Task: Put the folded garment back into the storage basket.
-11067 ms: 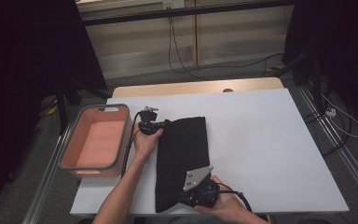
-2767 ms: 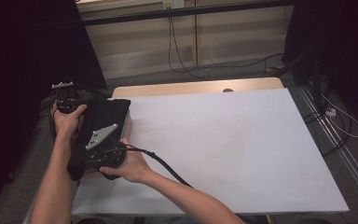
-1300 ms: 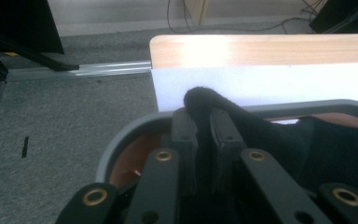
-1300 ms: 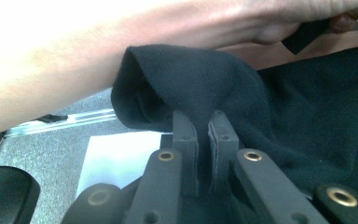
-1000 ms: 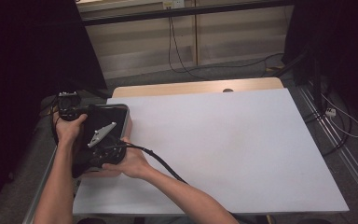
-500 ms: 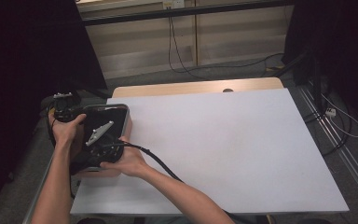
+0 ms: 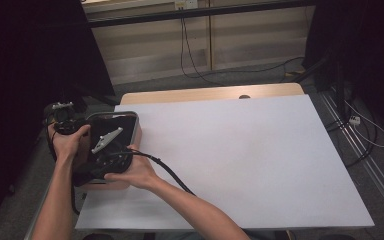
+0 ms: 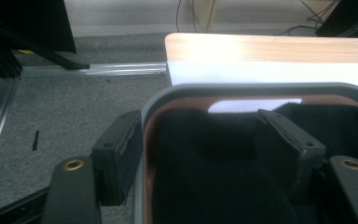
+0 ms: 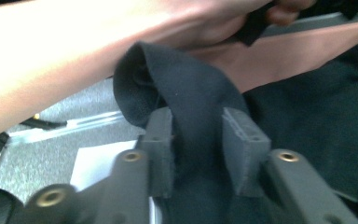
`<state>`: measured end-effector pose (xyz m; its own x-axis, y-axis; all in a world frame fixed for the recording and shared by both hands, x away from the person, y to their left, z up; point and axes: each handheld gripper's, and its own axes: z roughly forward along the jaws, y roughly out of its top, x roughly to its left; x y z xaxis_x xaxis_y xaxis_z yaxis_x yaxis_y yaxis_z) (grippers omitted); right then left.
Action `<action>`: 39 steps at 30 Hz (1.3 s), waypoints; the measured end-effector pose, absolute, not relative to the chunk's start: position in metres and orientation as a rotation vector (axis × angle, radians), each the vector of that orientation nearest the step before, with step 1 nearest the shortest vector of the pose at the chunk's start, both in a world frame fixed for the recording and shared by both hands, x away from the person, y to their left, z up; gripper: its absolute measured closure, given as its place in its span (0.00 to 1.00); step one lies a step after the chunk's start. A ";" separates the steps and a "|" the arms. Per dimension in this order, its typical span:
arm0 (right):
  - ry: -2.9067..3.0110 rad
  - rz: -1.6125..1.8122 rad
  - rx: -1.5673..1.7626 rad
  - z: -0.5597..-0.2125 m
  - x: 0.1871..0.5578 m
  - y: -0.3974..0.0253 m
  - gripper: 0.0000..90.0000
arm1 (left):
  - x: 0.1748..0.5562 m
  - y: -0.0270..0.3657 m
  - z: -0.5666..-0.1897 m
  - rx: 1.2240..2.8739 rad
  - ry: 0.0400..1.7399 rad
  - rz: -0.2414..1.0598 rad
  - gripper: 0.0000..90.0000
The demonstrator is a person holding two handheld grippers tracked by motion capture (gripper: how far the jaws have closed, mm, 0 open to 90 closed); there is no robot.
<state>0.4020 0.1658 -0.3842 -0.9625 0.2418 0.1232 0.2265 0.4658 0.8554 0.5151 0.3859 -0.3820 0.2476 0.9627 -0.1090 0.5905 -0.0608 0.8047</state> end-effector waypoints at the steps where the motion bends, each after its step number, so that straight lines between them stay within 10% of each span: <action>1: 2.676 1.558 0.427 -0.384 0.402 0.166 0.65 | 0.515 0.386 -0.382 1.749 1.436 0.609 0.35; 16: 2.571 1.591 0.467 -0.379 0.389 0.107 0.42 | 0.468 0.384 -0.369 1.745 1.335 0.707 0.15; 39: 2.497 1.548 0.672 -0.404 0.377 0.026 0.29 | 0.367 0.382 -0.360 1.764 1.267 0.735 0.21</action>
